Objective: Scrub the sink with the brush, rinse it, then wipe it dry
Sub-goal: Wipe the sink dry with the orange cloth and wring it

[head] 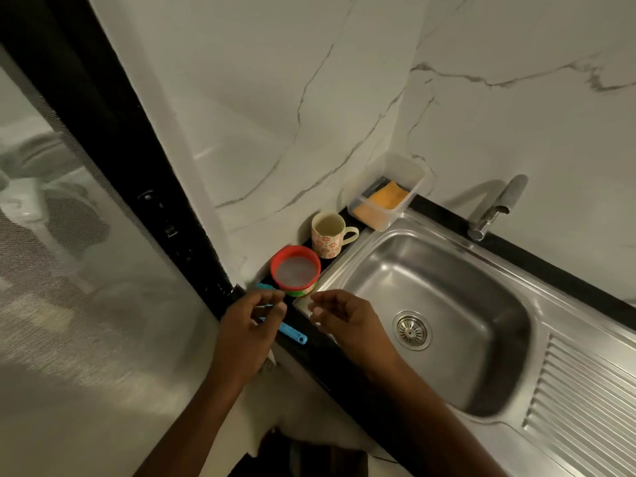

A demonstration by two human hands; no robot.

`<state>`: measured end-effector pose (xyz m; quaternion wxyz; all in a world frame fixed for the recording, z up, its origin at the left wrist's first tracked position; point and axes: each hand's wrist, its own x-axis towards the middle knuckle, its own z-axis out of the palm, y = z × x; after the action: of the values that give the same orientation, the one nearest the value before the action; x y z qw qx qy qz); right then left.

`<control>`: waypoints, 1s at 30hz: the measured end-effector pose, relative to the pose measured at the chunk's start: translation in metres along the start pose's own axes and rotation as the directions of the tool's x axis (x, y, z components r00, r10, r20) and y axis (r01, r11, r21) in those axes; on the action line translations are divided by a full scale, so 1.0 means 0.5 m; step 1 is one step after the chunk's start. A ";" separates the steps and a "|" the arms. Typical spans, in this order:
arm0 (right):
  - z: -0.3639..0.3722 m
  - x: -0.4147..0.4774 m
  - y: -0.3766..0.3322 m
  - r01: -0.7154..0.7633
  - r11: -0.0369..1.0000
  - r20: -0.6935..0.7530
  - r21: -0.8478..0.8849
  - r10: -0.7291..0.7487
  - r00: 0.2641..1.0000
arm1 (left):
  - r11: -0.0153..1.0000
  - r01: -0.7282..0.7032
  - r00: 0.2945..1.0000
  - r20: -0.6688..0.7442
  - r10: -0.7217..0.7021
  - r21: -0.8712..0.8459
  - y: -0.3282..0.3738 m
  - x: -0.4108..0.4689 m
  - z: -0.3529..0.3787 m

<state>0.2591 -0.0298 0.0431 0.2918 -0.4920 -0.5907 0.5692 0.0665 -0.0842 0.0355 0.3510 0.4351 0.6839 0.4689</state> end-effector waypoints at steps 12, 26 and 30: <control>0.161 0.122 0.085 0.107 0.577 0.141 -0.809 0.014 0.990 | 0.992 0.078 0.997 -0.011 -0.077 0.096 -0.084 0.049 -0.121; 0.167 0.113 0.100 0.222 0.561 0.161 -0.797 -0.156 0.975 | 0.998 0.047 0.998 0.035 -0.049 0.051 -0.061 0.092 -0.123; 0.143 0.094 0.067 0.200 0.748 0.070 -0.633 -0.202 0.977 | 0.999 0.005 0.998 0.063 -0.008 0.048 -0.044 0.100 -0.106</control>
<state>0.1863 -0.0187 -0.0122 0.1681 -0.4959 -0.7974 0.3001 -0.0053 -0.0600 0.0276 0.3634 0.4558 0.6847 0.4375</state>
